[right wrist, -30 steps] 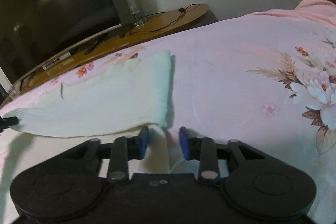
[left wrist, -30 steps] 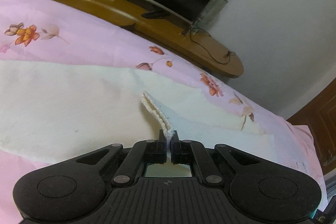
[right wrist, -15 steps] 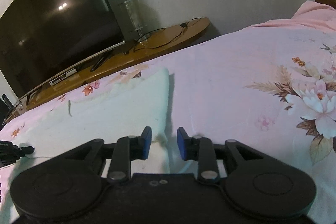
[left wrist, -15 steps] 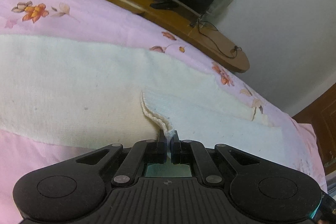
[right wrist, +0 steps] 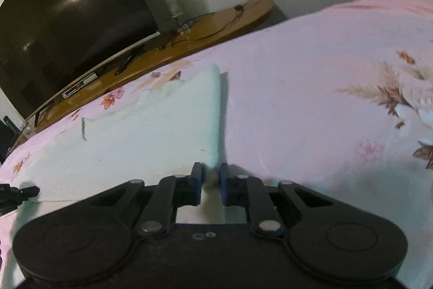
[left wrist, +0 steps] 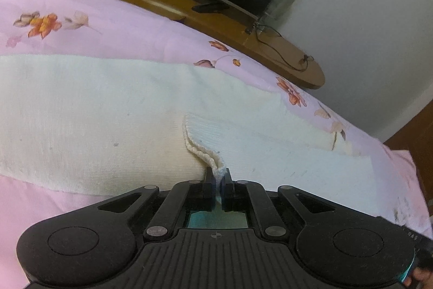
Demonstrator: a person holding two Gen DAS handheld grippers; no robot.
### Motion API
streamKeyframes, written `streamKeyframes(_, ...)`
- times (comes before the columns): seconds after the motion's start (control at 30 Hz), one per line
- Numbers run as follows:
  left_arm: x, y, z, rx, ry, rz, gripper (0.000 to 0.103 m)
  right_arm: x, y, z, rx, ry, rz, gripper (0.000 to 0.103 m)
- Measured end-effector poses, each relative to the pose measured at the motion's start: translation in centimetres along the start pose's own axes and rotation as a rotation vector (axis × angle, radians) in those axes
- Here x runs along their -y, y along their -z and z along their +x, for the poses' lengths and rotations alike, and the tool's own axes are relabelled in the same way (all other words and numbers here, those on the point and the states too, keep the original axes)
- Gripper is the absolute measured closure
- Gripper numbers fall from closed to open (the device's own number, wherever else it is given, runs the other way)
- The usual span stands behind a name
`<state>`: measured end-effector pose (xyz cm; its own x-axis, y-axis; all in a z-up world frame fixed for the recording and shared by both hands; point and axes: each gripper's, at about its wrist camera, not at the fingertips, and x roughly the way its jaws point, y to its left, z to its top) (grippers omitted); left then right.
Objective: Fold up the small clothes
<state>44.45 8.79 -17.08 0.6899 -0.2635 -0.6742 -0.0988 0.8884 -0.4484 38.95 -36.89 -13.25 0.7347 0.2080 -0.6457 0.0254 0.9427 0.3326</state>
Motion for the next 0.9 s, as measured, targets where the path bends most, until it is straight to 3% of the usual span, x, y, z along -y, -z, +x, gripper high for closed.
streamKeyframes(0.1, -0.2, -0.5, -1.3, 0.005, 0.019, 0.002, 0.098, -0.7, -0.4, -0.7, 0.008, 0.023, -0.032, 0.085)
streamKeyframes(0.23, -0.5, -1.6, -3.8, 0.113, -0.071, 0.039, 0.098, -1.4, -1.4, -1.8, 0.101, 0.007, -0.079, 0.084)
streamKeyframes(0.3, -0.3, -2.2, -4.0, 0.136, -0.031, 0.045, 0.098, -1.6, -2.3, -1.3, 0.137, 0.019, -0.095, 0.084)
streamKeyframes(0.43, 1.3, -2.5, -0.8, 0.068, 0.059, 0.103, 0.098, -1.9, -4.8, 1.4, 0.177, 0.032, -0.091, 0.084)
streamKeyframes(0.53, 1.2, -1.5, 1.9, 0.024, 0.036, 0.100, 0.098, -2.5, -6.2, 4.5, 0.158, 0.033, -0.109, 0.086)
streamKeyframes(0.6, 0.1, -1.1, 1.9, 0.051, 0.071, 0.049, 0.098, -2.7, -6.7, 6.4, 0.130, 0.054, -0.121, 0.087)
streamKeyframes(0.67, -0.9, -1.1, 1.9, 0.038, 0.108, -0.002, 0.099, -2.0, -6.8, 8.0, 0.085, 0.111, -0.099, 0.095)
streamKeyframes(0.7, -1.4, -1.2, 1.9, 0.028, 0.124, -0.024, 0.099, -1.9, -7.0, 8.2, 0.088, 0.147, -0.091, 0.094)
streamKeyframes(0.83, -1.9, -0.9, 2.0, 0.025, 0.151, -0.054, 0.099, -2.2, -7.5, 7.4, 0.123, 0.139, -0.099, 0.091)
streamKeyframes(0.9, -1.9, -0.7, 1.4, 0.033, 0.153, -0.069, 0.097, -1.9, -7.2, 8.3, 0.048, 0.145, -0.120, 0.092)
